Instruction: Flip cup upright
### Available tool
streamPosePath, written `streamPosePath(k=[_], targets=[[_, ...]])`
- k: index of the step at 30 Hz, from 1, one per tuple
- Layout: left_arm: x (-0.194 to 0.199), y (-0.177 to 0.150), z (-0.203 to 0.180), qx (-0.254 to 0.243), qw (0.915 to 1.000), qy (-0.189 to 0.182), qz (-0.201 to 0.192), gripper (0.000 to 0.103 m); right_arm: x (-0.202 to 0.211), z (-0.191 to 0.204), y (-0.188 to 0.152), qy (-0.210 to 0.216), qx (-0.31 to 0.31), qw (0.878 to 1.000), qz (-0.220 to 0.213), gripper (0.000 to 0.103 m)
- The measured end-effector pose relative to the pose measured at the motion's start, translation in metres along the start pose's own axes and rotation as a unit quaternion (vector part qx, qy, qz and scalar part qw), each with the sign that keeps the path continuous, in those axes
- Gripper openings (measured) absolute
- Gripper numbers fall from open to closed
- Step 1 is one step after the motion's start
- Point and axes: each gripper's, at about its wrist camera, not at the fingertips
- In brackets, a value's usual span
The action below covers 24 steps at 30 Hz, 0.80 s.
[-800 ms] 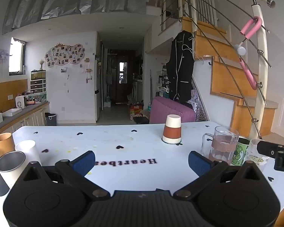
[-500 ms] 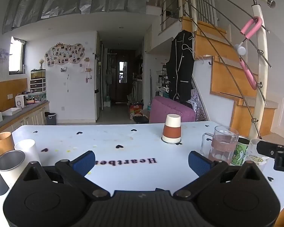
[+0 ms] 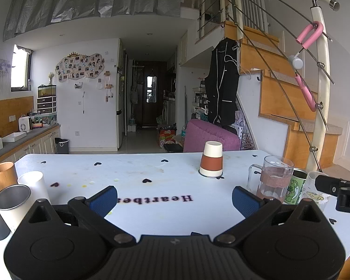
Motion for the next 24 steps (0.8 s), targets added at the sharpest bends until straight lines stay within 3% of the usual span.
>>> streamPosePath(k=[24], targets=[[-0.0002,-0.0004,-0.0006,0.002,1.0000,0.000,0.000,0.103,-0.0011,0.0014,-0.0039,0.001,-0.001,1.000,0.002,0.103]])
Point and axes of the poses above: each gripper's, at about its wrist camera, not at the fingertips, and x roughly against the way its jaws point, z to its left, y to its top, and after that the axes turned 4 degrees about -z, right-handed
